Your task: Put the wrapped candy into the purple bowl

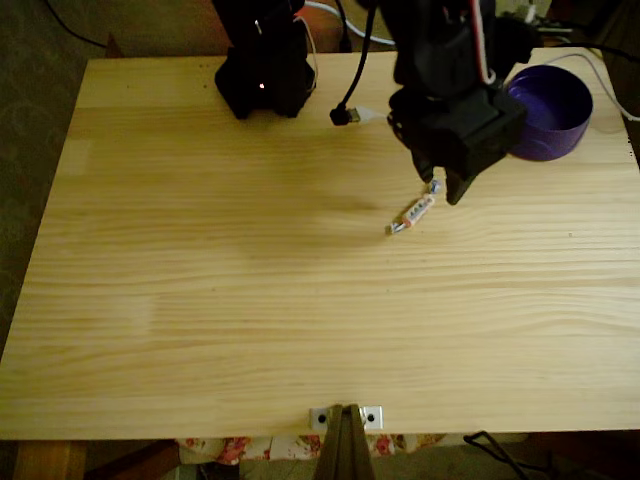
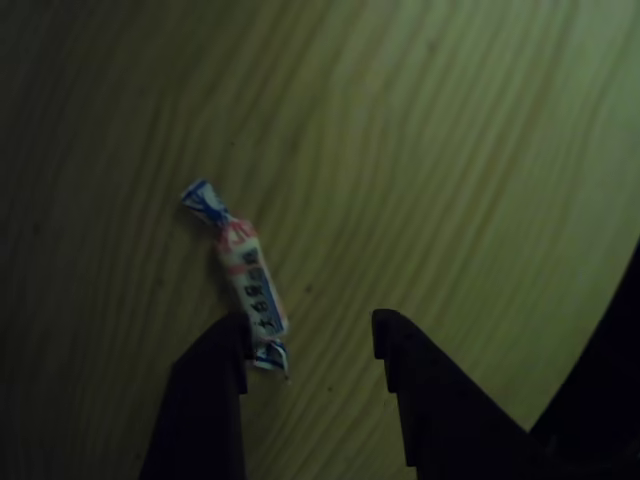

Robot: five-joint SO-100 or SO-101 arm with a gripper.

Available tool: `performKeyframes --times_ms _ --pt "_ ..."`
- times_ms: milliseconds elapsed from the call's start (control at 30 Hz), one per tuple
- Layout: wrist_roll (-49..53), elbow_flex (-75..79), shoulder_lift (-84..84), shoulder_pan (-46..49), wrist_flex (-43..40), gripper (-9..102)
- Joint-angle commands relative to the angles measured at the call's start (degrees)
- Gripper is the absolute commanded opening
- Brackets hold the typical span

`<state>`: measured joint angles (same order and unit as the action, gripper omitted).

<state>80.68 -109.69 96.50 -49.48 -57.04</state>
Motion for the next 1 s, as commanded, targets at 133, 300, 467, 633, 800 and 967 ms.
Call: performKeyframes --times_ms 133,300,467,633,800,967 --pt "3.6 5.9 -3.7 1.8 -2.6 24" --pt "6.4 5.8 -6.2 3.7 -2.9 25" --pt "8.0 6.5 -8.4 4.0 -2.6 25" --pt "8.8 8.7 -11.2 4.1 -2.9 25" --pt "9.2 11.2 -13.9 4.0 -3.6 25" --pt "9.3 11.7 -15.2 4.0 -4.1 25"
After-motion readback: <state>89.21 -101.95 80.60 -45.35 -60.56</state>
